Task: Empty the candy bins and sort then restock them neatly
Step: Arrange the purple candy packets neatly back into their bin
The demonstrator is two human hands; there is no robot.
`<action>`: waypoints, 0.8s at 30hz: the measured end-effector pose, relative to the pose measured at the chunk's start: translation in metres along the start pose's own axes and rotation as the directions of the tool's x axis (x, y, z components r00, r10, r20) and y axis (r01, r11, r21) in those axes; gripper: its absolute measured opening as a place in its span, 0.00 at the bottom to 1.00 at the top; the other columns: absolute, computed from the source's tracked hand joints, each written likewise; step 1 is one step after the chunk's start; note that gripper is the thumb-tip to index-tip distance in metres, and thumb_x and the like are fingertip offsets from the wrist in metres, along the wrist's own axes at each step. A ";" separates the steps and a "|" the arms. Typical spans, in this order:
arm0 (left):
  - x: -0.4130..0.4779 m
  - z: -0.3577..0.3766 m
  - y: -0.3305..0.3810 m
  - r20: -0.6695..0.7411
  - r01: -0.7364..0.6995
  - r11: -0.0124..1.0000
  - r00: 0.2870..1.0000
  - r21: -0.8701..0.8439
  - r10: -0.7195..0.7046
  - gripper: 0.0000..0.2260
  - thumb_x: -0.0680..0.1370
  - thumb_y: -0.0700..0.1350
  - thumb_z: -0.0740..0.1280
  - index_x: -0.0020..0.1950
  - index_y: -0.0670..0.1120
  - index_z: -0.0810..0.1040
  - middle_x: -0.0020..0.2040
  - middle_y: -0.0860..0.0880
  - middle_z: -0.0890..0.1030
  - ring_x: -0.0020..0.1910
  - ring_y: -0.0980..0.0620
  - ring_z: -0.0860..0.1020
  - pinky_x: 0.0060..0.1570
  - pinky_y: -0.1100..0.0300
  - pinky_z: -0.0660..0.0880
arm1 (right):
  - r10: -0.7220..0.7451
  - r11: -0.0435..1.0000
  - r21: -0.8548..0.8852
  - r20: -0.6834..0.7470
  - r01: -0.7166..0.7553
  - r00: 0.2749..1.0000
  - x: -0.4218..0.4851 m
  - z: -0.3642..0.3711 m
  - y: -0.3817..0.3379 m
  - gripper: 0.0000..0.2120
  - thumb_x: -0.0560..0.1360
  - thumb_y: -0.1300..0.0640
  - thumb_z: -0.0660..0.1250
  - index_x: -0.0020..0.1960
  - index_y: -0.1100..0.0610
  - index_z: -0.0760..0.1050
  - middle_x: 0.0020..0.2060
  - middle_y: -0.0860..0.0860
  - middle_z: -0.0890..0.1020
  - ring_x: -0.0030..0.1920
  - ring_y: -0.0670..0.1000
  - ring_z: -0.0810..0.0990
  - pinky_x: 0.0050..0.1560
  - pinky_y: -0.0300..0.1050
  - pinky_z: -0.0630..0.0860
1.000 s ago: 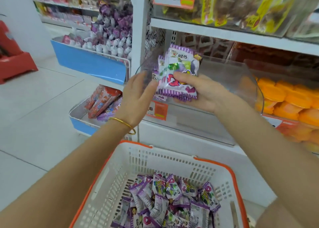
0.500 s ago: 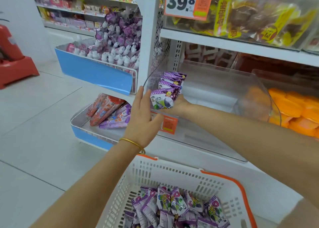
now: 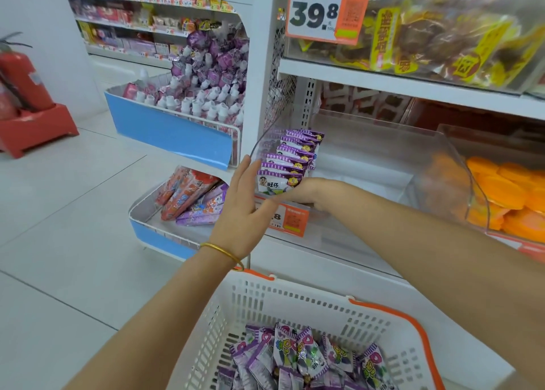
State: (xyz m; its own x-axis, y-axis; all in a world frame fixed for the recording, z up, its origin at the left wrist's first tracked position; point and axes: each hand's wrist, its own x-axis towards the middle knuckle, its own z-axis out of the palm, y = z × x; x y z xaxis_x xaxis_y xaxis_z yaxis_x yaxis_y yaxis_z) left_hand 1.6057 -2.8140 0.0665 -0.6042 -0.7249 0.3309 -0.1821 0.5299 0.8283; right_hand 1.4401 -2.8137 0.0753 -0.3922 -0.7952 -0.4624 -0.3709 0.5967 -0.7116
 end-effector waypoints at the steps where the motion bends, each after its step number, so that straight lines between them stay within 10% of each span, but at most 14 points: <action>1: -0.001 -0.002 0.001 0.004 -0.004 1.000 1.000 -0.006 0.004 0.29 0.77 0.51 0.60 0.77 0.52 0.55 0.78 0.55 0.51 0.75 0.61 0.49 0.67 0.66 0.48 | 0.015 0.999 0.052 -0.034 -0.014 0.999 -0.003 -0.002 0.004 0.24 0.72 0.49 0.72 0.65 0.56 0.74 0.64 0.52 0.76 0.65 0.54 0.71 0.70 0.52 0.66; 6: -0.006 -0.002 0.002 -0.024 0.002 1.000 1.000 0.009 -0.002 0.28 0.77 0.51 0.61 0.76 0.51 0.58 0.78 0.53 0.52 0.75 0.59 0.50 0.69 0.64 0.50 | -0.024 0.952 0.302 -0.091 0.050 0.996 -0.013 -0.015 0.018 0.21 0.70 0.55 0.75 0.59 0.60 0.75 0.45 0.52 0.80 0.49 0.50 0.76 0.61 0.48 0.73; 10: -0.018 -0.004 0.007 -0.218 0.010 1.000 0.976 -0.012 -0.012 0.27 0.70 0.52 0.60 0.69 0.46 0.68 0.66 0.48 0.66 0.69 0.47 0.64 0.69 0.47 0.64 | -0.129 0.966 0.182 -0.286 0.186 0.949 -0.054 -0.026 0.011 0.13 0.72 0.54 0.73 0.48 0.58 0.71 0.41 0.51 0.76 0.43 0.51 0.78 0.44 0.46 0.79; 15: -0.060 0.022 0.010 -0.158 -0.007 0.998 0.987 -0.056 -0.002 0.16 0.70 0.44 0.62 0.58 0.51 0.71 0.53 0.55 0.71 0.51 0.55 0.74 0.44 0.68 0.70 | -0.406 0.841 0.162 -0.441 0.516 0.800 -0.152 -0.011 0.045 0.06 0.75 0.60 0.69 0.47 0.54 0.71 0.36 0.52 0.77 0.29 0.48 0.78 0.25 0.40 0.72; 19: -0.099 0.062 -0.013 0.166 0.071 0.992 0.982 0.103 -0.088 0.15 0.73 0.41 0.65 0.59 0.48 0.72 0.56 0.54 0.68 0.50 0.56 0.74 0.42 0.65 0.70 | -0.172 0.976 0.114 -0.118 0.185 0.978 -0.140 0.036 0.148 0.02 0.77 0.60 0.66 0.46 0.54 0.74 0.37 0.52 0.81 0.29 0.48 0.79 0.27 0.40 0.74; 24: -0.122 0.086 -0.035 0.331 0.207 0.937 0.895 0.281 -0.297 0.15 0.76 0.39 0.63 0.63 0.47 0.72 0.62 0.50 0.67 0.52 0.55 0.74 0.49 0.65 0.68 | 0.217 0.970 -0.105 -0.044 -0.220 0.975 -0.072 0.091 0.287 0.15 0.78 0.56 0.64 0.58 0.67 0.74 0.53 0.63 0.79 0.49 0.58 0.80 0.50 0.52 0.77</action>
State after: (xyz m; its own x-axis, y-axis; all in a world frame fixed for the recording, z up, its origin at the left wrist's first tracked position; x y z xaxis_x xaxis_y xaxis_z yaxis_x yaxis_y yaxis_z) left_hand 1.6189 -2.7058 -0.0419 -0.7440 -0.6607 -0.0998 -0.5138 0.4701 0.7177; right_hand 1.4380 -2.5955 -0.1435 -0.5003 -0.6414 -0.5816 -0.3618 0.7652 -0.5325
